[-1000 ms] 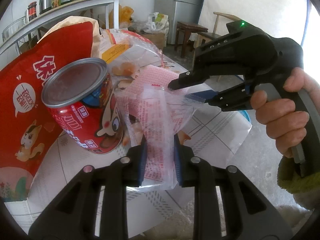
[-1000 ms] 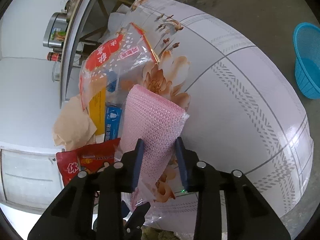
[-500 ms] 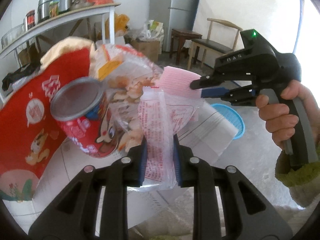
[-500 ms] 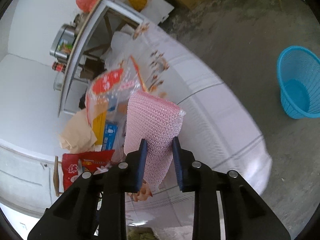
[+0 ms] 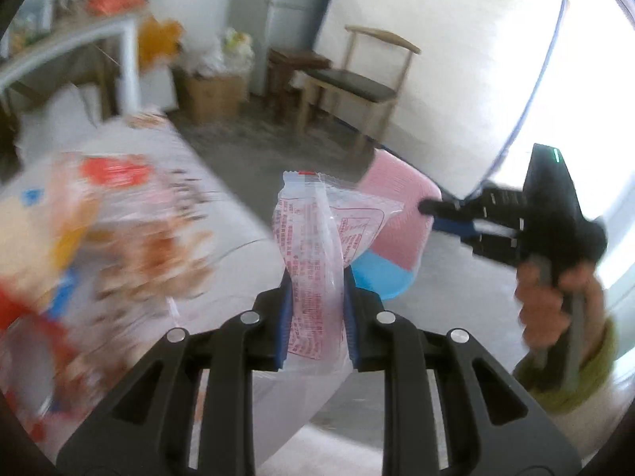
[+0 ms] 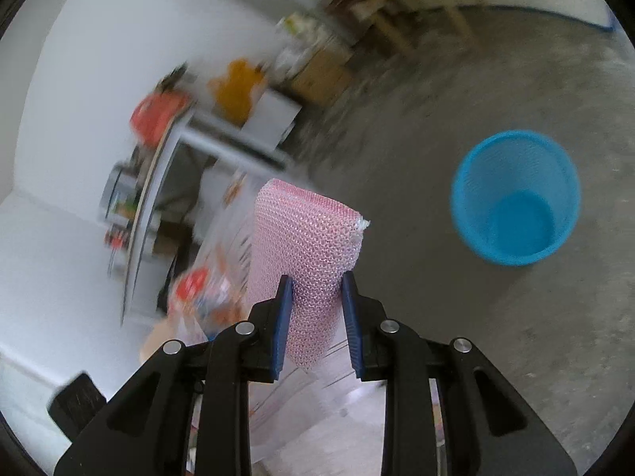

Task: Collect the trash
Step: 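Carry both items over blue basket and open both tools to drop them, then close right tool on clear red-printed bag while left tool returns to table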

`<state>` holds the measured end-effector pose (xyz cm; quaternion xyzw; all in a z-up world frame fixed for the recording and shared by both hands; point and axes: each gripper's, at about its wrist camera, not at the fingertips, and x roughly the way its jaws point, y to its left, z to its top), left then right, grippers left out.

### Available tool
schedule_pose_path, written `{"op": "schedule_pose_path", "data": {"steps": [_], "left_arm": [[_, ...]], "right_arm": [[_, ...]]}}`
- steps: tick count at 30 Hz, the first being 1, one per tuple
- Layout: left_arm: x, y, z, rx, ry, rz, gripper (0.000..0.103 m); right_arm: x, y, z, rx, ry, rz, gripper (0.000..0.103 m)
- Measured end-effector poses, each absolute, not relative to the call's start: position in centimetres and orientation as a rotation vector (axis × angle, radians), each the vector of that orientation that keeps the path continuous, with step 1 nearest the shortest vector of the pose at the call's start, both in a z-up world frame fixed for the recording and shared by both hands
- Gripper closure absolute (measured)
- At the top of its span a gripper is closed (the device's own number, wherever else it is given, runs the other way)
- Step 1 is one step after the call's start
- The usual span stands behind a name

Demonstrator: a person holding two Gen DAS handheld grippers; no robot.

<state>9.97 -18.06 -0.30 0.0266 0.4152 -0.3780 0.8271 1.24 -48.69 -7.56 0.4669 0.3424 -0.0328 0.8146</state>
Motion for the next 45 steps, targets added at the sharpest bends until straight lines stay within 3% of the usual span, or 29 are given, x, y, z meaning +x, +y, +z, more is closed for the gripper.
{"op": "schedule_pose_path", "data": {"steps": [6,18,19,20,21,22,26,34,45], "left_arm": [[16.5,-28.1,-3.5,-0.078,1.182,-0.961,0.081],[20.0,-44.6,-11.0,0.135,1.327,-0.964,0.081],[20.4,-45.8,-11.2,0.131,1.318,-0.965,0.077],[20.9,-47.0,-11.7,0.129,1.311,-0.967,0.057],[21.5,-47.5,-12.4,0.135,1.312,-0.952,0.042],[22.1,-48.2,-13.1,0.144,1.316,-0.921,0.021],[22.7,-48.9,-15.1,0.131,1.339,-0.855,0.021],[21.1,-45.0,-12.3,0.079,1.269,-0.923,0.021],[15.1,-34.3,-3.1,0.021,1.048,-0.993,0.019]], "right_arm": [[-1.5,-54.9,-10.1,1.037,0.71,-0.259,0.078],[0.7,-63.6,-19.1,1.147,0.781,-0.462,0.076],[1.3,-64.4,-19.9,1.151,0.781,-0.473,0.072],[1.9,-65.1,-20.8,1.155,0.791,-0.479,0.07],[2.6,-66.1,-22.5,1.175,0.812,-0.48,0.059],[3.0,-66.6,-23.6,1.193,0.826,-0.486,0.049],[1.0,-68.3,-28.9,1.291,0.89,-0.604,0.047],[-4.3,-66.6,-29.7,1.335,0.841,-0.592,0.047],[-7.0,-62.2,-21.2,1.197,0.741,-0.431,0.037]]}}
